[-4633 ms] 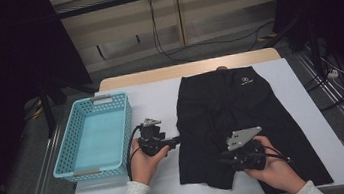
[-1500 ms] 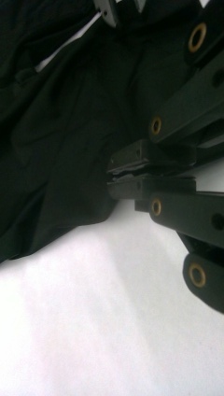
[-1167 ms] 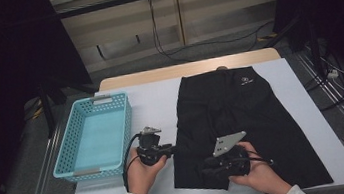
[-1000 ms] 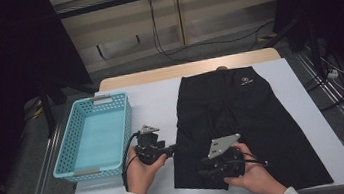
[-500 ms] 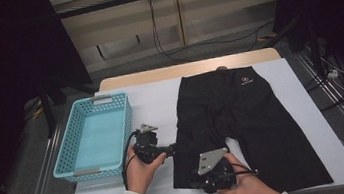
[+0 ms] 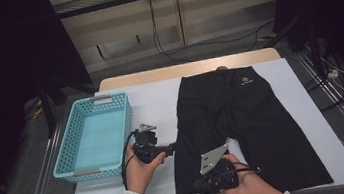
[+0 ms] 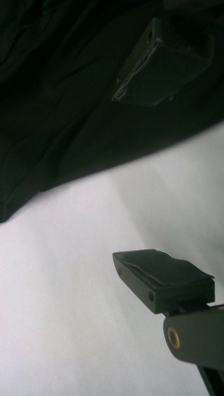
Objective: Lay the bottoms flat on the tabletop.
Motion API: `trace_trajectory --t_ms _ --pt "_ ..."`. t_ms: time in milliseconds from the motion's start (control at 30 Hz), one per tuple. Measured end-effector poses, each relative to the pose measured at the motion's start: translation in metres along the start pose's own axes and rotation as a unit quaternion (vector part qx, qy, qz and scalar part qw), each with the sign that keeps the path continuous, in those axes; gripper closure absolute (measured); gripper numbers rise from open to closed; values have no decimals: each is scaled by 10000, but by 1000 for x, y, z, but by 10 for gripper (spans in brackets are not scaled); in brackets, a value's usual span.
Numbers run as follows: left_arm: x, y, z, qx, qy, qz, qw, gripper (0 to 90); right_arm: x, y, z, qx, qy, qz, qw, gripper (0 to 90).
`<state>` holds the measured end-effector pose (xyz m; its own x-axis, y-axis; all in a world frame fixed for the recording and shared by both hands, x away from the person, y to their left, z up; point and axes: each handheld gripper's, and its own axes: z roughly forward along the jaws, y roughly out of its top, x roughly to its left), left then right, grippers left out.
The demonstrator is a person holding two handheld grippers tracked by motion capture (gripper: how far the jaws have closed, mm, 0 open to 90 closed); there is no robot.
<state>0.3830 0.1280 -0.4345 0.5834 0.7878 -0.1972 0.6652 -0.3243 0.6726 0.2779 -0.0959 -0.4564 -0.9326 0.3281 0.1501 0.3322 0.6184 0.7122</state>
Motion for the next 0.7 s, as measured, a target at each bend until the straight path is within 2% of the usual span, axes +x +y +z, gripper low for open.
trace_trajectory --t_ms 200,267,333,367,400,433,533,567,600,633,667,700 --pt "1 -1 6 22 -42 -4 10000 191 1 -2 -2 63 98 -5 9999 881" --pt "2 -1 10 64 -69 25 10000 213 -1 -2 -2 34 156 2 9999 848" --pt "2 0 15 123 -45 117 9998 250 -2 -3 -3 -41 28 -31 10000 744" --pt "2 0 18 138 -46 160 9998 264 -3 -3 -4 -51 -9 -65 10000 732" --pt "1 1 21 81 -57 192 9998 290 -4 -4 -6 -71 -48 -51 10000 702" --pt "-1 3 24 31 -76 192 9998 310 -5 -4 -9 -131 -186 -60 9997 654" --pt "-4 7 32 -27 -13 281 9996 365 -10 -4 -18 -307 -382 72 9988 612" --pt "-5 8 35 21 -81 298 9995 398 -12 -5 -21 -408 -460 169 9980 604" --pt "-7 8 36 25 -30 372 9993 486 -15 -5 -24 -432 -531 178 9975 592" --pt "-9 8 37 21 109 471 9988 522 -16 -6 -25 -439 -615 201 9969 580" --pt "-10 9 37 80 107 492 9987 632 -19 -7 -28 -496 -743 300 9956 561" --pt "-11 10 38 106 77 382 9992 687 -21 -8 -30 -519 -773 334 9951 553"
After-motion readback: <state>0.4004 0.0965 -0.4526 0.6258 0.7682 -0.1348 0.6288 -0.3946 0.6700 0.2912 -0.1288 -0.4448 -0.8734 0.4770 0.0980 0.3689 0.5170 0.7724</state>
